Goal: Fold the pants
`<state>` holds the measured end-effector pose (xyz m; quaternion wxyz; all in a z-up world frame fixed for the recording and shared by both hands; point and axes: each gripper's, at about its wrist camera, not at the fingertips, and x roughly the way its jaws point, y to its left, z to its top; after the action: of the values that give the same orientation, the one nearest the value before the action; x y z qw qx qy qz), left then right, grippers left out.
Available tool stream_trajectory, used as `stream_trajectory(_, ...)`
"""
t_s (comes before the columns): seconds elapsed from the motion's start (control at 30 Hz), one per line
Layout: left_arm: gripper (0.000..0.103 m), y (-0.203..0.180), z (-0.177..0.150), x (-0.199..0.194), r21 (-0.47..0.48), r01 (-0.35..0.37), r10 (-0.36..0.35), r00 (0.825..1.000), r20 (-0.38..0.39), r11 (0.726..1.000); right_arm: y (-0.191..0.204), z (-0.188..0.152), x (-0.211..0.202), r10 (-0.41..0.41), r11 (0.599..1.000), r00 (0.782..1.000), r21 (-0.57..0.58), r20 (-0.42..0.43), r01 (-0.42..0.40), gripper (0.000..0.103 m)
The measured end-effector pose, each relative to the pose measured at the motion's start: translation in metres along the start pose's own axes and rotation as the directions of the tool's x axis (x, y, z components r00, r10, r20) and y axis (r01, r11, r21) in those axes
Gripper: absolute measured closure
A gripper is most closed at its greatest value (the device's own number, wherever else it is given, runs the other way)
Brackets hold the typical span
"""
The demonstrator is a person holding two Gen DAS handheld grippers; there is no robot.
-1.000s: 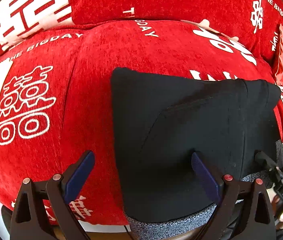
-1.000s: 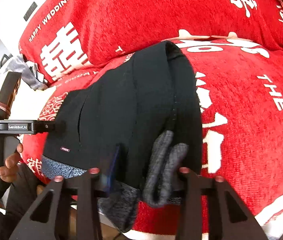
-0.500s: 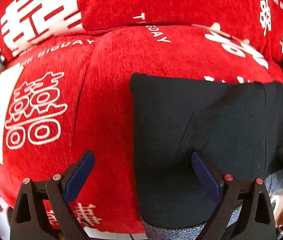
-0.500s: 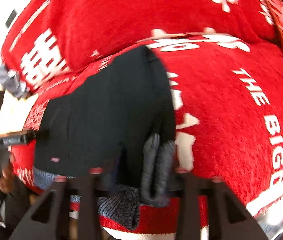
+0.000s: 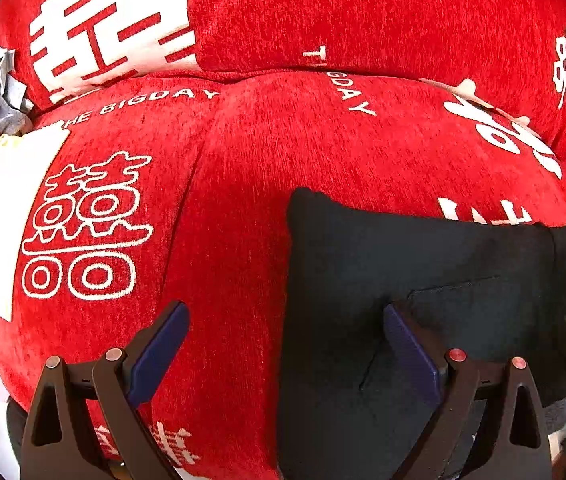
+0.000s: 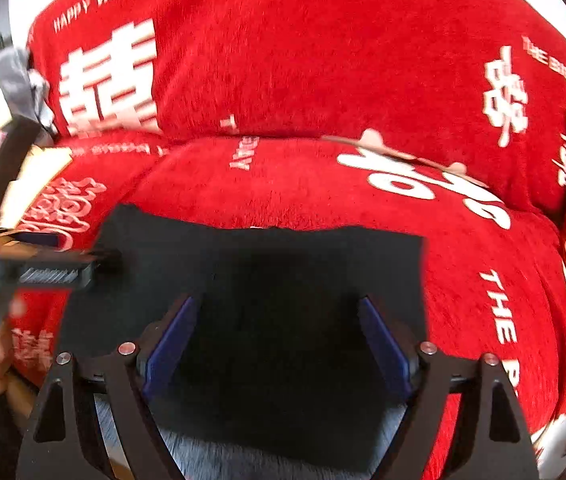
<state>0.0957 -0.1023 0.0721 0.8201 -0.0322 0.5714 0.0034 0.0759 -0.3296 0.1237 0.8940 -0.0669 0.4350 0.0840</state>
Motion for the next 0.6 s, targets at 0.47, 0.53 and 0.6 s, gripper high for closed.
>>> stream_trajectory(0.47,0.0,-0.009,0.026,0.006,0.052,-0.027,0.028,0.999,-0.022,0.998,-0.048,0.016,0.058,0.011,0.981,0.991,0.195,-0.132,0.015,0.005)
stream_trajectory(0.53,0.0,0.004,0.022,-0.008,0.004,0.018,-0.018,1.0,-0.001,1.0,-0.042,0.014,0.038,-0.03,0.981,0.995,0.186,-0.096,0.048,0.005)
stream_trajectory(0.6,0.0,0.009,0.011,-0.013,-0.007,0.054,-0.054,0.998,-0.013,0.999,-0.027,0.01,0.017,-0.056,0.988,0.997,0.142,-0.056,0.064,0.004)
